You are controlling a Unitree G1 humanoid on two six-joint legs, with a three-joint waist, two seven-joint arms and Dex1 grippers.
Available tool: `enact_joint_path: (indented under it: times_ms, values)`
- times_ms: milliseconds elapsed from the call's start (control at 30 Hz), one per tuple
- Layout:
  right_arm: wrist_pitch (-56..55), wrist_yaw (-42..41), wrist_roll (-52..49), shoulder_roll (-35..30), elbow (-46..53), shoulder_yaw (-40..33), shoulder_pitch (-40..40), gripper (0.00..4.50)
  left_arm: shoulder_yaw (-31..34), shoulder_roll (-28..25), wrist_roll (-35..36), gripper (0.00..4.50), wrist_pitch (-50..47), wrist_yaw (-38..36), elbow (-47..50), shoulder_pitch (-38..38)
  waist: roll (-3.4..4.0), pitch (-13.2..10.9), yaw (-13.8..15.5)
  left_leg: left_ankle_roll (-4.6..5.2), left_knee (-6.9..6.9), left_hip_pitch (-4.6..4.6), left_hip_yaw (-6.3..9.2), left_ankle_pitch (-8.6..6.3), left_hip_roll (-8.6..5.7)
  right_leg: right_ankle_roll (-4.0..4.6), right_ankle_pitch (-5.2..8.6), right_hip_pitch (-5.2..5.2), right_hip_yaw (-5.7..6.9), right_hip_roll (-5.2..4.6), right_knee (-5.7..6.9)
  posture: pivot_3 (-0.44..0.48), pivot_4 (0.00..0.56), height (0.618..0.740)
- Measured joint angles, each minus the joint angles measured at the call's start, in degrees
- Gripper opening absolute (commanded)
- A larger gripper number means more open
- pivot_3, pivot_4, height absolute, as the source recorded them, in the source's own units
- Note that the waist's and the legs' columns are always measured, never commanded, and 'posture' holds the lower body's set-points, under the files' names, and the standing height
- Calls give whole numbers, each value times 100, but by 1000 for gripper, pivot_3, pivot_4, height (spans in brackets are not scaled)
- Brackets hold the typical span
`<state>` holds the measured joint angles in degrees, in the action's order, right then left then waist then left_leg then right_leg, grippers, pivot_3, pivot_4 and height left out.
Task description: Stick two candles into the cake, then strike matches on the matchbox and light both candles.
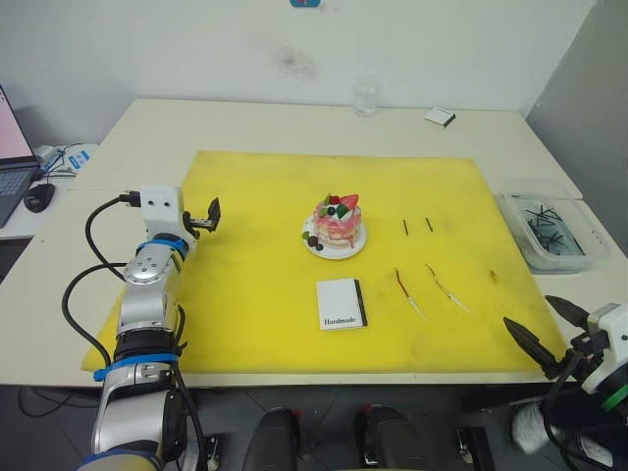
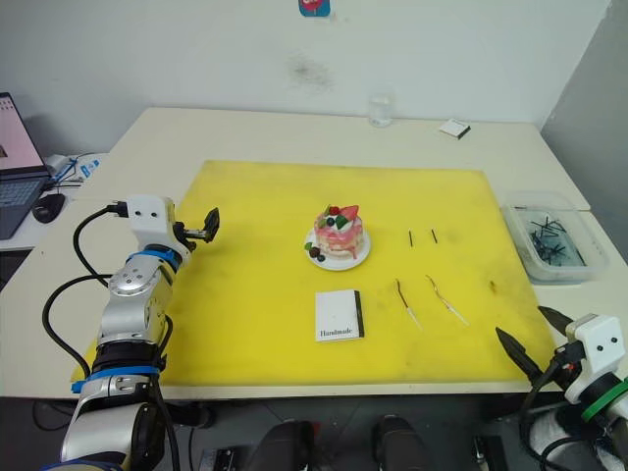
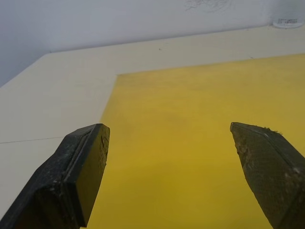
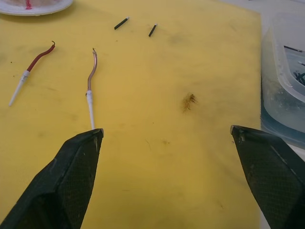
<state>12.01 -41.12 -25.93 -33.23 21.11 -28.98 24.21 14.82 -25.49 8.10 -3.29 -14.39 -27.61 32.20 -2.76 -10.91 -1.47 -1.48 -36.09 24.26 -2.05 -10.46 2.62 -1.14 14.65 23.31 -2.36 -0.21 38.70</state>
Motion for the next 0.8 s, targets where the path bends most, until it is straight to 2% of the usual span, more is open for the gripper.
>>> enact_joint_path:
  times_ms: [800]
  values:
    - [-38, -144, -2, -1, 51, 0, 154, 4469, 9, -118, -32, 4500, 3, 105, -19, 3, 0, 0, 0, 0, 0, 0, 0, 0, 0, 0, 0, 0, 0, 0, -1, 0, 150, 740]
